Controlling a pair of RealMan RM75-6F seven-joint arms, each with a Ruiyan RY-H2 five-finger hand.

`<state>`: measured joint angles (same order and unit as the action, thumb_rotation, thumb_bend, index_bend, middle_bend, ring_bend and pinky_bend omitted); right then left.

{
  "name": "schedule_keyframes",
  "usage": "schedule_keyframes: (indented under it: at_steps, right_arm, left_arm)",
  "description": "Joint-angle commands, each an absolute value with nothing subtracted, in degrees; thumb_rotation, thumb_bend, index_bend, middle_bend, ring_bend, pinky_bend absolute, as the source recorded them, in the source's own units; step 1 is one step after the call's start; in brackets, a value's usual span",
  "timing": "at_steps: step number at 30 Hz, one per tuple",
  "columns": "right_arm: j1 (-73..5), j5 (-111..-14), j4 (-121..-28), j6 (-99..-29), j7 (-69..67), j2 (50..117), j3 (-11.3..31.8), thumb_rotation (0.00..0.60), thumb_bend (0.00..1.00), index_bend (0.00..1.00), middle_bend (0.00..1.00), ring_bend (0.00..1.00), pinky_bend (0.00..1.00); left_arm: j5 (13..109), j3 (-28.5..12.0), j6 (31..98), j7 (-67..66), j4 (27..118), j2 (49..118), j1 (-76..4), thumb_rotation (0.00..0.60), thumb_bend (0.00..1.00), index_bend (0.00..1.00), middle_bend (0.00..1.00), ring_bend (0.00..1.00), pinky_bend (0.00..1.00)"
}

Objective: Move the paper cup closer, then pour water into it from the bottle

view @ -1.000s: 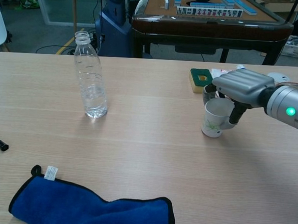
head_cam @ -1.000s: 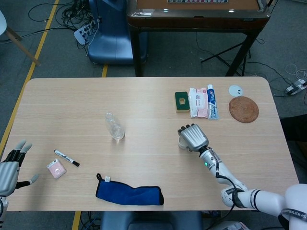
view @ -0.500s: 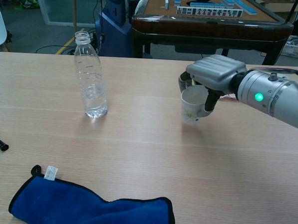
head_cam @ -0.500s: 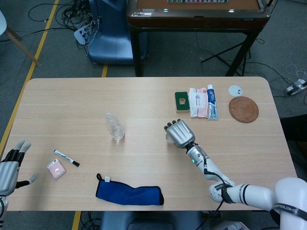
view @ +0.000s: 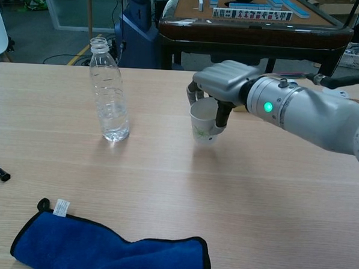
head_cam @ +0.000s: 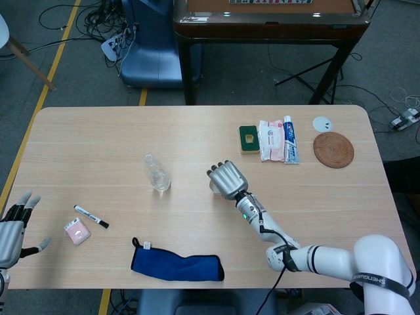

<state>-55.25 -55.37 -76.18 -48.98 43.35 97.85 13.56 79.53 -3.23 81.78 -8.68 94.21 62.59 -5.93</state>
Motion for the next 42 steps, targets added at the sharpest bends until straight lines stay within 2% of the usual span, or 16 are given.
schedule_keyframes:
  at_steps: [1,10,18,42]
  right_arm:
    - [-56.6,-54.3,-74.0,-48.1,42.8,99.1,14.0,0.600,0.14,0.44,0.41,0.41,0.51]
    - [-58.9,-53.7,-67.5,-46.0,39.6,102.3,14.1,0.600,0.14,0.44,0.41,0.41,0.51]
    - [-60.7,-54.8,-63.4,-43.9,36.3,104.7,14.0,0.600,0.14,0.44,0.41,0.41,0.51]
    - [-63.6,-57.6,-61.3,-42.8,31.5,107.7,14.3,0.600,0.17,0.44,0.41,0.41,0.51]
  left_arm:
    - [79.4,-3.3,81.8,-8.7,94.3,62.5,-5.9,0.600,0.13,0.13,0.04,0.14,0.48]
    - [79.1,-3.4,81.7,-8.1,94.8,61.9,-5.8,0.600,0.13,0.19,0.06,0.14,0.48]
    - [78.6,-3.5,81.4,-7.6,94.9,61.5,-5.8,0.600,0.13,0.19,0.07,0.14,0.48]
    - [78.1,-3.5,80.8,-7.9,95.0,61.5,-6.1,0.600,0.13,0.20,0.07,0.14,0.48]
